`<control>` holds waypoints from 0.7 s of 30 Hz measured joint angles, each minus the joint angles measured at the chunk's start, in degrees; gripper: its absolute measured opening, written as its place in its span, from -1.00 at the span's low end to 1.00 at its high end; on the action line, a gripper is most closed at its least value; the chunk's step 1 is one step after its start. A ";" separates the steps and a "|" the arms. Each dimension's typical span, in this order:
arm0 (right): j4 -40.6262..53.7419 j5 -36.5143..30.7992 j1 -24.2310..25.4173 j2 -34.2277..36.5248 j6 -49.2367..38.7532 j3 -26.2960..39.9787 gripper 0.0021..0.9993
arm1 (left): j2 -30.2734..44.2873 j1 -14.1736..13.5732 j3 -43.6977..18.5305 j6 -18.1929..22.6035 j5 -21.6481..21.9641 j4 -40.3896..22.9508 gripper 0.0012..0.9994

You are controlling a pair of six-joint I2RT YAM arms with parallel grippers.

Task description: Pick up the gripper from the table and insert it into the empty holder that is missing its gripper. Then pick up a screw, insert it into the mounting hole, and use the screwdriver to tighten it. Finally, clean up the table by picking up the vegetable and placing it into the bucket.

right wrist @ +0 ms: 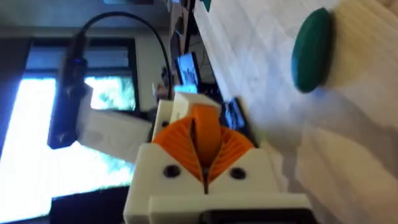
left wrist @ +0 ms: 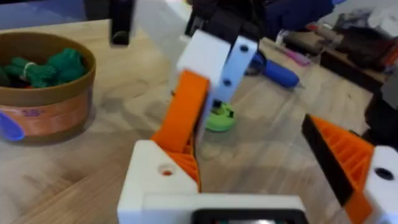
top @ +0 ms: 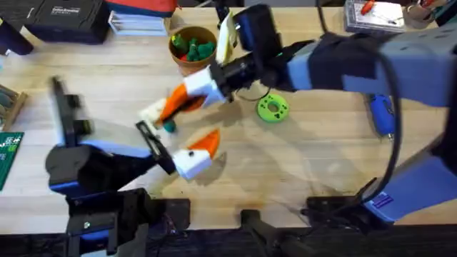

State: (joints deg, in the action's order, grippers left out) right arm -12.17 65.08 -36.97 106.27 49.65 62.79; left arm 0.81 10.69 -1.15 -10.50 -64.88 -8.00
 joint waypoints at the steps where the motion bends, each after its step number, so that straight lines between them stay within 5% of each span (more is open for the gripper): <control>1: 0.13 1.07 -1.24 0.65 0.05 0.06 -0.99 | -0.15 -1.26 -0.02 -0.09 -0.07 -0.20 0.98; 21: -1.44 2.04 -1.81 1.60 -0.97 0.14 -0.99 | 0.03 -1.44 -0.08 -1.32 0.63 -0.30 0.97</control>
State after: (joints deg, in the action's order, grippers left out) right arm -13.61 67.12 -38.79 107.87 48.67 62.94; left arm 0.84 9.26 -1.23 -11.81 -64.25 -8.29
